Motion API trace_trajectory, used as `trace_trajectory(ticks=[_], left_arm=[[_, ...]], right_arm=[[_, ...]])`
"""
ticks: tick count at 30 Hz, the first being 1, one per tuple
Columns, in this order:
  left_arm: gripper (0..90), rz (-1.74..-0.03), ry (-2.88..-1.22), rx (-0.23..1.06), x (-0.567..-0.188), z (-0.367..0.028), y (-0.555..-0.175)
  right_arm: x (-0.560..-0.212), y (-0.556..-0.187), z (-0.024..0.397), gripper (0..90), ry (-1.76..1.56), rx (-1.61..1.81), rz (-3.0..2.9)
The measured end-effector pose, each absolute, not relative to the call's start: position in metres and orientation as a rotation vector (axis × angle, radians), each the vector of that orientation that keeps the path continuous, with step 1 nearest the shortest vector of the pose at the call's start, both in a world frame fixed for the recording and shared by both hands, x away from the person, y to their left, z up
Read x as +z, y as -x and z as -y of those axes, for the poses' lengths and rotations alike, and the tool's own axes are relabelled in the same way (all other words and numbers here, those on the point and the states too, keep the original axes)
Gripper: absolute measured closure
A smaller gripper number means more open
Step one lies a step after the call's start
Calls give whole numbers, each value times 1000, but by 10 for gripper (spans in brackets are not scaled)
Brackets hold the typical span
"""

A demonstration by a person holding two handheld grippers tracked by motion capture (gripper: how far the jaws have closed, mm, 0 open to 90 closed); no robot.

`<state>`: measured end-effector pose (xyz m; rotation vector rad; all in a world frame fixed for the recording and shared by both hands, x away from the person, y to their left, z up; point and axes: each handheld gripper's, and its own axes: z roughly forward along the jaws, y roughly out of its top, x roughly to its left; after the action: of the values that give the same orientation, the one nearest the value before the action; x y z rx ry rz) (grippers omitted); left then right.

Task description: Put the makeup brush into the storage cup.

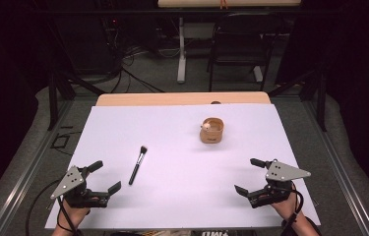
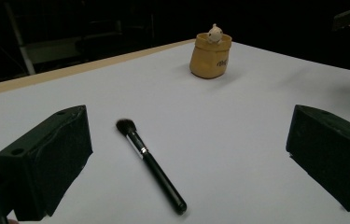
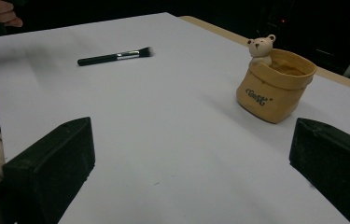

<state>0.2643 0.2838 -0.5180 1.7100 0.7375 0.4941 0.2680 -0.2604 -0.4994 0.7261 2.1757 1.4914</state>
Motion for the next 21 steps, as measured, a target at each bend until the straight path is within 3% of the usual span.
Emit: trace_trajectory(ticks=[21], left_arm=[[3,-769,-1723,479,-516,-281,-269]], right_arm=[[-499,-268,260,0,-726,1494,-2184]])
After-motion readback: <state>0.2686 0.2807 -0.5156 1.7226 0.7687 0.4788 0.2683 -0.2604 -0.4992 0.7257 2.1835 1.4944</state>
